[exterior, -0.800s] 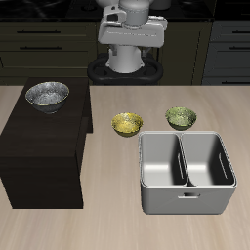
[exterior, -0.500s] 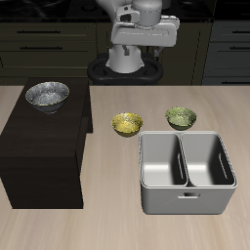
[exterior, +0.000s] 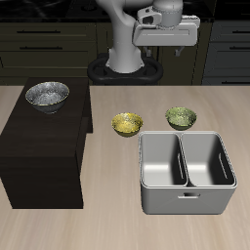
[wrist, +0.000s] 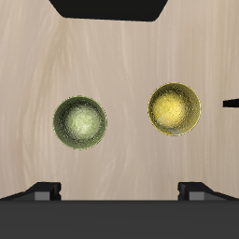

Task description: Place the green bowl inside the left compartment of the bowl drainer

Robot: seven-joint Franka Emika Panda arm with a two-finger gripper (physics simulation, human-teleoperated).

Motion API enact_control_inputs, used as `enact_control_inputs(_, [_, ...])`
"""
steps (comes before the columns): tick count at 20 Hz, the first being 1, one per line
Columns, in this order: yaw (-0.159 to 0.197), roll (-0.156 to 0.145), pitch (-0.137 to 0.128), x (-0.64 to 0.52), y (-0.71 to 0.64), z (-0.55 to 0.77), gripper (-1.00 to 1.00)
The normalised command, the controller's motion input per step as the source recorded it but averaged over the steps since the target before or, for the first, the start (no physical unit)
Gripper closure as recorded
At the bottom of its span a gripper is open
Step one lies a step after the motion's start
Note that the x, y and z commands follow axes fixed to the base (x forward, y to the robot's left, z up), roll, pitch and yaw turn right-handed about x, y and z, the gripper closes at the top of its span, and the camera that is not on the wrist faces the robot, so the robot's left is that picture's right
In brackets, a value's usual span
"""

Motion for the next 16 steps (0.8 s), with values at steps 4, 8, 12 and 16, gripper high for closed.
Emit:
enact_control_inputs(4, [0.017,-0.001,-0.034,-0.07,0.29,0.01,-1.0])
enact_control_inputs(8, [0.0,0.018,-0.016,-0.01,0.36,0.04,-1.0])
enact_control_inputs(12, [0.003,0.011,-0.011,0.04,0.12,-0.01,-1.0])
enact_control_inputs(16, [-0.005,-0.032,0.014,0.15,-0.03,-0.19,-1.0])
